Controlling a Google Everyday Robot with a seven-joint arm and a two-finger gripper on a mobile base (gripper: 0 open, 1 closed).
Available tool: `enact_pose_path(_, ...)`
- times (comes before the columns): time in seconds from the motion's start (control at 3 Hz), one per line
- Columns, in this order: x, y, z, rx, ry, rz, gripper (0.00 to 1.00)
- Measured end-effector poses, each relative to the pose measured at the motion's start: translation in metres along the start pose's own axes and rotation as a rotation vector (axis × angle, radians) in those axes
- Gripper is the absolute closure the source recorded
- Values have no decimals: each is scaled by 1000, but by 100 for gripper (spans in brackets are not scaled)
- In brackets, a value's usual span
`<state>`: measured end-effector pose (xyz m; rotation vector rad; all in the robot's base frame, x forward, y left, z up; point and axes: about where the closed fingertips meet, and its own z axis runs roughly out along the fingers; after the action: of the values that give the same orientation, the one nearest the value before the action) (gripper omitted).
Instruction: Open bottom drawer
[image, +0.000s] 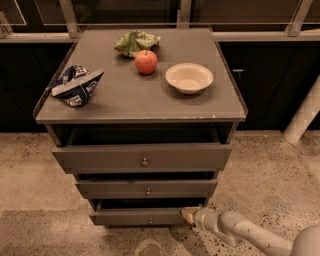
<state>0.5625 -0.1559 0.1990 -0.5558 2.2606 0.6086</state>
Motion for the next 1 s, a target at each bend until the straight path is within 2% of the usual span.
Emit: enact_pose_path(1.0, -9, 2, -1, -5, 2, -6, 100)
